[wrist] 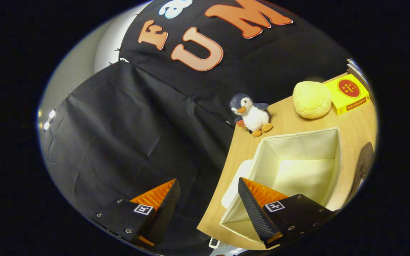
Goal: Open the storage box then place both shoes into the box .Put the left shoe in first, then the right shoe, with the right side of both shoes facing outward in a uniform manner.
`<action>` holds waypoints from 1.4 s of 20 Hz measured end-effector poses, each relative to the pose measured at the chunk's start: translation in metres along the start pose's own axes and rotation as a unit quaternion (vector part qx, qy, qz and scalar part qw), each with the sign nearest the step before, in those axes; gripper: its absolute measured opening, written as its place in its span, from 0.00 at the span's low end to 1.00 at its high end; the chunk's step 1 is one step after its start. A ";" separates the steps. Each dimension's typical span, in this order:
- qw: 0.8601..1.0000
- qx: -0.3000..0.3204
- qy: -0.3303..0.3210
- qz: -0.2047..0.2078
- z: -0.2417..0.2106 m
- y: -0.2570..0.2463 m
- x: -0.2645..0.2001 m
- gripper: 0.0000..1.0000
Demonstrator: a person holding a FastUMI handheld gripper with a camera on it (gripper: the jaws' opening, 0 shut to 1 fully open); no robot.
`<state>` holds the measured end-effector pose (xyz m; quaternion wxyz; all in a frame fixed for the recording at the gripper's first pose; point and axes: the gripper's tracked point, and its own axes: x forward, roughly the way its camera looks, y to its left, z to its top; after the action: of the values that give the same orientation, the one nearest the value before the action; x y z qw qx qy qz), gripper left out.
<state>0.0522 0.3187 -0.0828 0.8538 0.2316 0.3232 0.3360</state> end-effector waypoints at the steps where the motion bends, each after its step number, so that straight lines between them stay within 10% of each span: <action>1: 1.000 -0.002 -0.008 -0.013 0.004 -0.013 -0.010 0.98; 9: 0.989 -0.018 -0.072 -0.129 0.032 -0.120 -0.098 0.98; 18: 0.944 -0.073 -0.103 -0.304 0.022 -0.251 -0.190 0.98; 28: 0.916 -0.115 -0.044 -0.382 -0.039 -0.328 -0.188 0.86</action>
<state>0.0575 -0.0290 -0.2356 0.9512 0.0049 0.3085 0.0085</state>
